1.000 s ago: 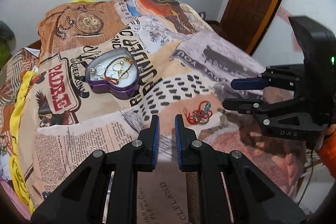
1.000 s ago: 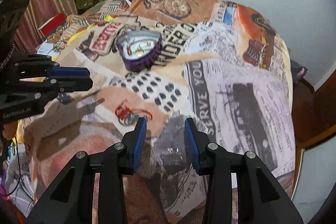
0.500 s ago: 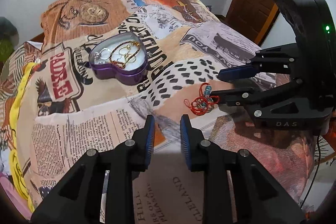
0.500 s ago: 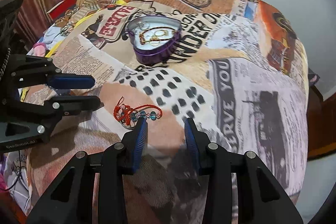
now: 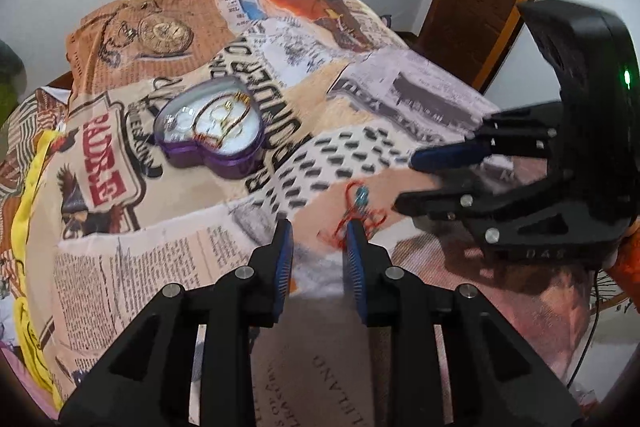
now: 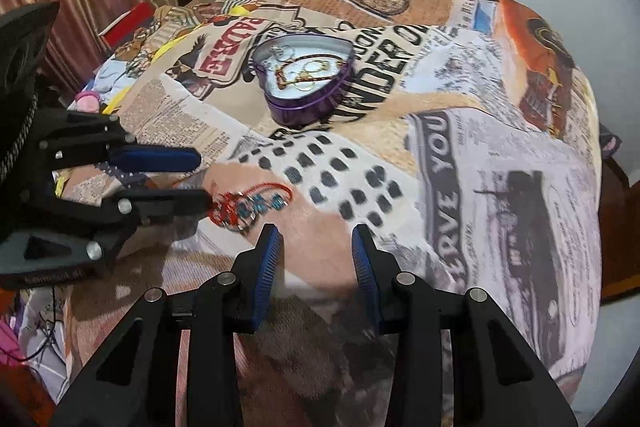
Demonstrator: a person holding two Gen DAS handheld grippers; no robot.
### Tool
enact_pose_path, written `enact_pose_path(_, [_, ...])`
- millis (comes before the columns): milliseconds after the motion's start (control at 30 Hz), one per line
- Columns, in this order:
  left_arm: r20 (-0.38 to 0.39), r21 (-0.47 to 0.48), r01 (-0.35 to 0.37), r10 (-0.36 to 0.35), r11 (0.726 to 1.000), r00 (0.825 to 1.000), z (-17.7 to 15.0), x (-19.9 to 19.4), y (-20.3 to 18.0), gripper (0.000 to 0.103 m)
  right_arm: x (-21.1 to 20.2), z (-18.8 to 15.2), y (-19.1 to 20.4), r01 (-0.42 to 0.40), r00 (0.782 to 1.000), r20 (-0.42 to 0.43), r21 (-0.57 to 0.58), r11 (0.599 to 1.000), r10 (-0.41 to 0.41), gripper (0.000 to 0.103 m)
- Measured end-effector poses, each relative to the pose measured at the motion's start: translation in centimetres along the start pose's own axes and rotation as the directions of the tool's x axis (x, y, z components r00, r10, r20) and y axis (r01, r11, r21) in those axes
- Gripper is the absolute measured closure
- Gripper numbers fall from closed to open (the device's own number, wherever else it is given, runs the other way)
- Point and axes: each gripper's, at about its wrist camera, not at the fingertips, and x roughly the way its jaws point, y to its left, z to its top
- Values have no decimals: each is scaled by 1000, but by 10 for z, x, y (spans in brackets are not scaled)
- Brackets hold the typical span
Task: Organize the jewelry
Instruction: 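Grasp the red beaded bracelet with the left tool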
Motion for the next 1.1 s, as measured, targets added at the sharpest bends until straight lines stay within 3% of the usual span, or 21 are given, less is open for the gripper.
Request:
enact_pose_path(167, [9, 26, 27, -27, 999, 1000, 17, 3, -16, 76, -10, -9, -11, 13, 1000, 13, 33, 999, -14, 69])
enact_pose_path(367, [-72, 23, 39, -37, 999, 997, 28, 33, -20, 77, -16, -18, -24, 5, 1000, 27, 84, 996, -7, 69])
enact_pose_path(567, [-90, -26, 100, -101, 995, 991, 32, 43, -12, 98, -22, -24, -27, -4, 999, 46, 100, 995, 0, 69])
enact_pose_path(767, [-35, -71, 116, -119, 991, 992, 34, 23, -3, 98, -26, -24, -20, -20, 999, 51, 93, 995, 16, 69])
enact_pose_path(1100, [95, -66, 12, -5, 998, 995, 27, -38, 16, 98, -18, -3, 15, -47, 997, 59, 13, 999, 46, 69])
